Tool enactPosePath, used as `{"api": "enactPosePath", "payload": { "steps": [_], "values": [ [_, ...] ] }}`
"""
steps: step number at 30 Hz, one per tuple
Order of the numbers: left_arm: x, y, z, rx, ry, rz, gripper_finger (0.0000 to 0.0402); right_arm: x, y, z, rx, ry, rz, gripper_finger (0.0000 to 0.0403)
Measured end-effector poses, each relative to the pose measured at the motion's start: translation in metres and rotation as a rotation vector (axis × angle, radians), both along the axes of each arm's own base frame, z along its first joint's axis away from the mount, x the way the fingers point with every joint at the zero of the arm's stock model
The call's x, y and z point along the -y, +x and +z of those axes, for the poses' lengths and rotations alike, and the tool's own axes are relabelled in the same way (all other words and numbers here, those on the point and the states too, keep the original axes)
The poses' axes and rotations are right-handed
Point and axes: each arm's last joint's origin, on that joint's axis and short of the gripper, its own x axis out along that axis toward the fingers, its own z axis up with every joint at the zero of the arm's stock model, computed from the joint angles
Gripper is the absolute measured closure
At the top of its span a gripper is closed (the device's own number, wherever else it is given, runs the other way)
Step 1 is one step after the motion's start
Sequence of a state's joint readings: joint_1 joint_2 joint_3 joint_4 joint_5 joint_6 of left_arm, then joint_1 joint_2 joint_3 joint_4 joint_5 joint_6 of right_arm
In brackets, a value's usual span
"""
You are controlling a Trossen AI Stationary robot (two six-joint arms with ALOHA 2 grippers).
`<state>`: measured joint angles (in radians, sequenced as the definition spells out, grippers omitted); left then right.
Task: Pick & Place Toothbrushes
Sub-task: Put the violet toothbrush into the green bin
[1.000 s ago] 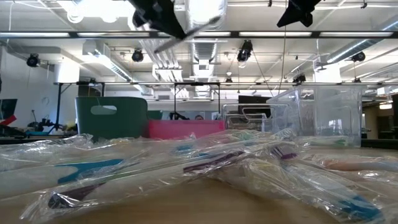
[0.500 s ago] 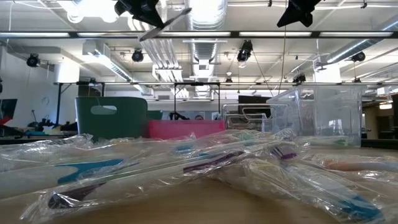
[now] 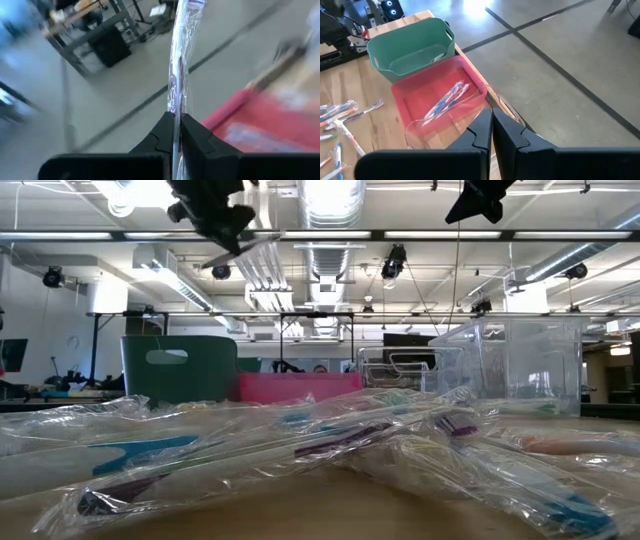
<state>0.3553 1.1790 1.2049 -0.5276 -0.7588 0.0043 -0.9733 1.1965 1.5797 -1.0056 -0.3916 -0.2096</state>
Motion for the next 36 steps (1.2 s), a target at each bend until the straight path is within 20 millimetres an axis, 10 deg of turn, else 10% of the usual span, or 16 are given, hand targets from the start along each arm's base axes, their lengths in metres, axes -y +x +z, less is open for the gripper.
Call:
{"api": "enactPosePath", "payload": {
  "steps": [8, 14, 27, 36],
  "values": [
    [-0.030, -0.010, -0.006, -0.632, 0.185, -0.182, 0.0383, 0.000, 0.000, 0.000, 0.000, 0.000, 0.000, 0.0394],
    [-0.034, -0.015, -0.012, -0.988, 0.307, -0.694, 0.0383, 0.000, 0.000, 0.000, 0.000, 0.000, 0.000, 0.0394],
    [-0.073, -0.021, 0.008, -1.219, 0.251, -0.863, 0.0383, 0.000, 0.000, 0.000, 0.000, 0.000, 0.001, 0.0394],
    [-0.087, -0.015, -0.017, -1.382, 0.027, -1.012, 0.0383, 0.000, 0.000, 0.000, 0.000, 0.000, 0.001, 0.0394]
  ]
}}
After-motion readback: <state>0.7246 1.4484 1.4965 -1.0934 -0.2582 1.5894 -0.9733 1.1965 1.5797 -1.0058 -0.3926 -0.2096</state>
